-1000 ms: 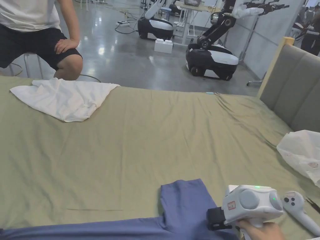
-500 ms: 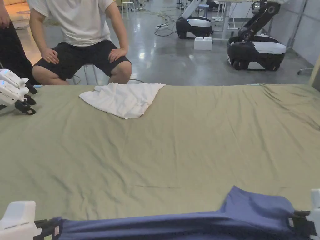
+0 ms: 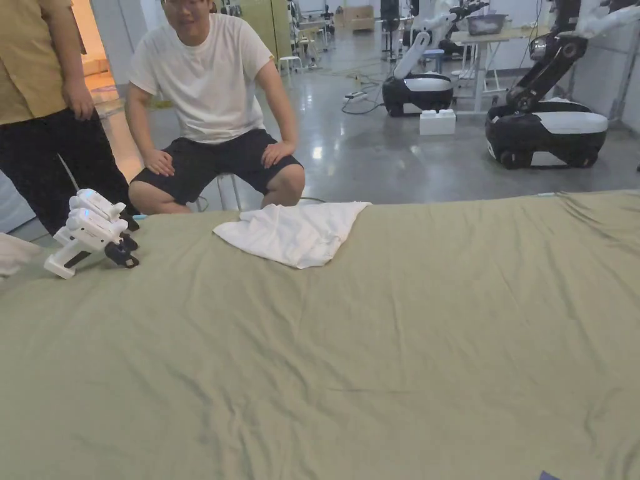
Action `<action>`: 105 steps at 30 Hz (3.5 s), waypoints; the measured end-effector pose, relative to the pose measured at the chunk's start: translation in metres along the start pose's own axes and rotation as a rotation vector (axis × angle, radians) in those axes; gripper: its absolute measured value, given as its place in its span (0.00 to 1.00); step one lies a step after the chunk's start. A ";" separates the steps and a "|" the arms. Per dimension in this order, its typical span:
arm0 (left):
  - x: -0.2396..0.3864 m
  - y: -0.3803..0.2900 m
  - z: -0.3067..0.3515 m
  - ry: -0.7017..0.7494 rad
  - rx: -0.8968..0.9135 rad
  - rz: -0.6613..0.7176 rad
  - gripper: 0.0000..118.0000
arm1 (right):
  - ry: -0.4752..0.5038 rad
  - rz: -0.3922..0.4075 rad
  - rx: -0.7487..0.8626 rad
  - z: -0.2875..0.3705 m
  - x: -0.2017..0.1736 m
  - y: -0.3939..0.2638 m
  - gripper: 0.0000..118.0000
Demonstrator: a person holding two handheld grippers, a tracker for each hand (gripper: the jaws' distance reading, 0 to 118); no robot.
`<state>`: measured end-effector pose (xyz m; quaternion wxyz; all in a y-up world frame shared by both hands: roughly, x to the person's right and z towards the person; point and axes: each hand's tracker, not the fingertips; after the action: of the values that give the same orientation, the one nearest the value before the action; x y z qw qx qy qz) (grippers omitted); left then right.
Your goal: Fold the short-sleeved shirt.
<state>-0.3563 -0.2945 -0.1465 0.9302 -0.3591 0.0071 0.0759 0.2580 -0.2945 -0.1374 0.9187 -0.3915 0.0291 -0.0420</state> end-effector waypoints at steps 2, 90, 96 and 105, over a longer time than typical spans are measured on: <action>0.009 0.012 0.029 0.036 0.146 0.056 0.76 | 0.043 -0.029 0.121 0.014 -0.010 0.004 0.67; 0.173 -0.002 -0.083 -0.511 -0.103 0.266 0.62 | 0.179 -0.170 0.223 0.080 -0.051 -0.033 0.00; 0.031 0.006 -0.047 -0.389 -0.019 0.493 0.92 | 0.235 -0.113 0.201 0.071 -0.072 -0.022 0.00; 0.067 -0.044 -0.109 -0.640 -0.212 0.842 0.34 | 0.226 -0.088 0.188 0.082 -0.080 -0.022 0.00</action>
<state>-0.2793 -0.3909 -0.2027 0.7338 -0.3760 -0.1413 0.5480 0.1844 -0.2430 -0.0636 0.9396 -0.2972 0.1110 -0.1288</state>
